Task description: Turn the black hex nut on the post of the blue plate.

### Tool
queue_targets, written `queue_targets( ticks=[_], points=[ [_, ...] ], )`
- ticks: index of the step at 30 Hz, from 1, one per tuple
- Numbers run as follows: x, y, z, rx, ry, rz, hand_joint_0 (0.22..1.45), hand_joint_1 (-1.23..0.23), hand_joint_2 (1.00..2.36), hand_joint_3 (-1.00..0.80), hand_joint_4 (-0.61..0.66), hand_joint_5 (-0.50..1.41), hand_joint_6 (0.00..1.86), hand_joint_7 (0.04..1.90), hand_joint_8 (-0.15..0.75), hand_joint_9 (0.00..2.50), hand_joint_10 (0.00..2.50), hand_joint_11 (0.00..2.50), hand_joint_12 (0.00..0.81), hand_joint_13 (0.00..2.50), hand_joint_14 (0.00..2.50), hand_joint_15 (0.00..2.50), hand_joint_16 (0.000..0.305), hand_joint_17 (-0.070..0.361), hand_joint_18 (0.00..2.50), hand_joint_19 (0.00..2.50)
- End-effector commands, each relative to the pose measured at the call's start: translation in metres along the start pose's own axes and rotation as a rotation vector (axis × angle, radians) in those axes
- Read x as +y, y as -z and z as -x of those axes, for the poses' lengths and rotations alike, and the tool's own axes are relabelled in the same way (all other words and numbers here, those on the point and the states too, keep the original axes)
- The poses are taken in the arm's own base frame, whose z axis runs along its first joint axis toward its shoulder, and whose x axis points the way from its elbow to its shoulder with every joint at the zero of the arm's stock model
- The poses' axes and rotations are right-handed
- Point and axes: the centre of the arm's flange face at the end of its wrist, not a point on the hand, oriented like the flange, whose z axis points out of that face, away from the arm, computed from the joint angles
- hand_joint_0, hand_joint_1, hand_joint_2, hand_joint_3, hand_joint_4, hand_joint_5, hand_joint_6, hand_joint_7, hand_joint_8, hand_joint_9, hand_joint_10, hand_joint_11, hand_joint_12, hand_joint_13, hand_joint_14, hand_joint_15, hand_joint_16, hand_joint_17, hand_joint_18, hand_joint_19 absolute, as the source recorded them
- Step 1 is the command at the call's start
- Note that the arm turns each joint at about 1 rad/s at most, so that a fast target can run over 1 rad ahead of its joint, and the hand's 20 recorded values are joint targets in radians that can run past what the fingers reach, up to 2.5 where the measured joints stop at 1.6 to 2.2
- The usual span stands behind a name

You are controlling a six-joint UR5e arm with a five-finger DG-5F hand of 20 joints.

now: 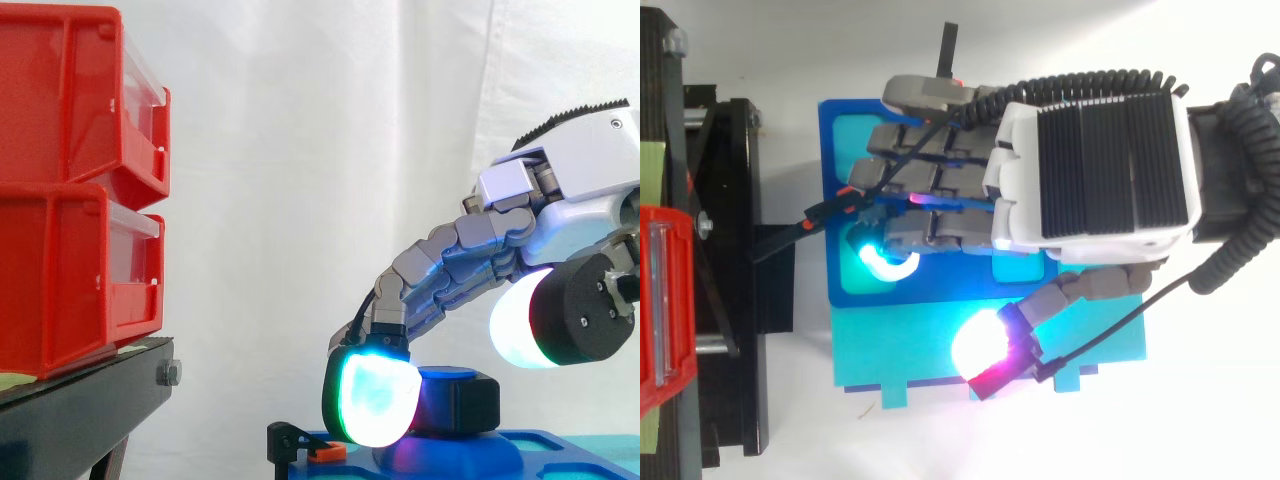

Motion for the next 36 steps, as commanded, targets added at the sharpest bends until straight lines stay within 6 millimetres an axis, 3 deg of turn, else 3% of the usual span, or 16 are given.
queue_targets(
  ticks=[1, 9, 36],
  points=[
    [-0.005, 0.001, 0.001, -0.004, -0.001, -0.005, 0.49, -0.40, 1.00, -0.50, 0.19, -0.20, 0.50, 0.77, 0.229, 0.26, 0.00, 0.00, 0.359, 0.10, 0.00, 0.00, 0.055, 0.123, 0.00, 0.05],
    [-0.008, 0.001, 0.016, -0.027, 0.002, 0.010, 0.49, -0.40, 1.00, -0.50, 0.19, -0.20, 0.50, 0.78, 0.229, 0.26, 0.00, 0.00, 0.360, 0.10, 0.00, 0.01, 0.055, 0.123, 0.00, 0.05],
    [-0.053, 0.014, 0.028, -0.030, 0.010, 0.060, 0.49, -0.40, 1.00, -0.50, 0.19, -0.20, 0.50, 0.78, 0.230, 0.26, 0.00, 0.00, 0.358, 0.09, 0.00, 0.00, 0.055, 0.123, 0.00, 0.05]
  ],
)
